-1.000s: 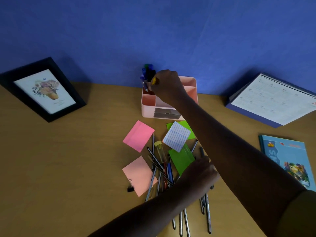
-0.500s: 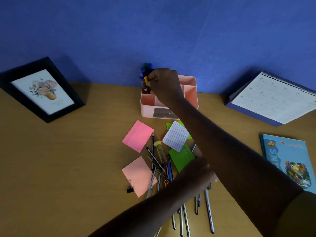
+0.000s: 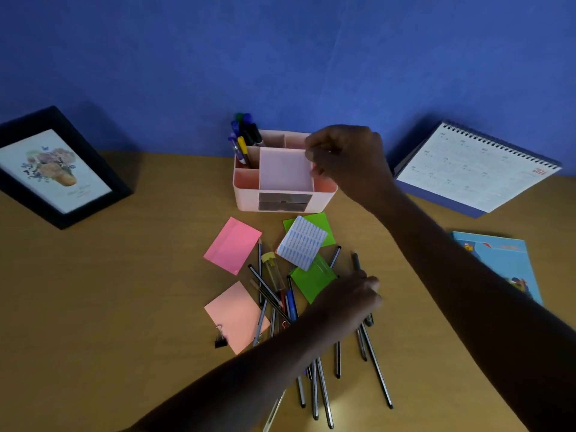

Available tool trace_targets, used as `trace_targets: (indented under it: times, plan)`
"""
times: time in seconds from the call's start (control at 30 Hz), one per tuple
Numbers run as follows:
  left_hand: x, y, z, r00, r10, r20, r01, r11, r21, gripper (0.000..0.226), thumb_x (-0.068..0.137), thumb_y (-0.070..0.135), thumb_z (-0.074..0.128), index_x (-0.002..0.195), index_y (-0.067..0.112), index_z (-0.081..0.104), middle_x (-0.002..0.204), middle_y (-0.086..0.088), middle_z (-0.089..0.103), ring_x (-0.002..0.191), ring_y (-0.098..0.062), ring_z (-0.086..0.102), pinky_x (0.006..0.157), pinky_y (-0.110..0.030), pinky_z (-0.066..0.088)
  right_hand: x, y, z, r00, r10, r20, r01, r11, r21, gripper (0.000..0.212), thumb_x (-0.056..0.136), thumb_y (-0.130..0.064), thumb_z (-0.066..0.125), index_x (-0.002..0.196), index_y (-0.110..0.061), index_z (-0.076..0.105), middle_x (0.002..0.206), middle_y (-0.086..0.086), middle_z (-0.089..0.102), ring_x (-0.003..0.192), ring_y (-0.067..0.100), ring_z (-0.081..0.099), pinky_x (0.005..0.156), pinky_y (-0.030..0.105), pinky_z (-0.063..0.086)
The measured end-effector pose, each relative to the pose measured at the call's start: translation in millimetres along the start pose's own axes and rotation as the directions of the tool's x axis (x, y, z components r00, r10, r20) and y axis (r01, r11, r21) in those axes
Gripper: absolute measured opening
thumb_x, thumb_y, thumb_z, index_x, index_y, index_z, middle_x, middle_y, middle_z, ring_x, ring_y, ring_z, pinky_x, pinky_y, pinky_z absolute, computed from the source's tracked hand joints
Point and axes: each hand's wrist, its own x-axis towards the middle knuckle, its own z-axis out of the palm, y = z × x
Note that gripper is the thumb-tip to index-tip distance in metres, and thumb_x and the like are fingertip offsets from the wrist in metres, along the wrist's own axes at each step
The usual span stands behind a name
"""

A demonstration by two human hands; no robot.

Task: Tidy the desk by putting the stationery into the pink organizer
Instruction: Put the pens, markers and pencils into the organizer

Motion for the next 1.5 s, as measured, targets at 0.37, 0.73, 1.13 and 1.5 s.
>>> trace_targets:
  times: [0.37,0.73,1.13,1.5]
  plan:
    - [6,5,-4,0.999,-0.021,-0.044,0.019,0.999,-0.034,0.029,0.078,-0.015,0.072,0.095,0.009,0.071,0.098,-0.006,0.064,0.097,-0.025,0.056,0.068,-0.037,0.051,-117,60,-55,0.967,0.229,-0.114,-0.21,0.965,0.156,0.016,0.101,-0.019,0.075,0.116,-0.017,0.078,0.08,-0.002,0.079,0.069,0.012,0.077,0.063,0.03,0.063]
    - [23,5,-52,0.765,-0.409,-0.498,0.166,0.872,-0.461,0.016,0.099,0.005,0.067,0.111,0.011,0.074,0.104,-0.004,0.07,0.099,-0.019,0.066,0.081,-0.041,0.057,-168,79,-62,0.989,0.13,-0.067,-0.129,0.992,0.01,0.031,0.092,-0.036,0.075,0.12,-0.024,0.078,0.11,-0.013,0.077,0.1,0.002,0.074,0.078,0.017,0.06]
    - [-21,-26,-126,0.411,-0.707,-0.575,0.079,0.656,-0.75,0.015,0.101,0.009,0.071,0.111,0.009,0.082,0.088,-0.002,0.081,0.08,-0.016,0.076,0.075,-0.035,0.064,-93,9,-29,0.978,-0.101,-0.182,0.139,0.967,0.213,0.013,0.098,-0.017,0.078,0.11,-0.012,0.081,0.097,-0.008,0.081,0.084,0.009,0.077,0.076,0.022,0.061]
    - [-74,-57,-98,0.25,-0.894,-0.371,0.193,0.422,-0.886,0.016,0.098,0.013,0.073,0.11,0.016,0.083,0.088,0.003,0.083,0.083,-0.017,0.081,0.084,-0.052,0.067,16,-48,30,0.941,-0.165,-0.296,0.223,0.959,0.173,0.008,0.094,-0.02,0.078,0.096,-0.014,0.082,0.087,-0.011,0.08,0.079,0.004,0.076,0.078,0.036,0.064]
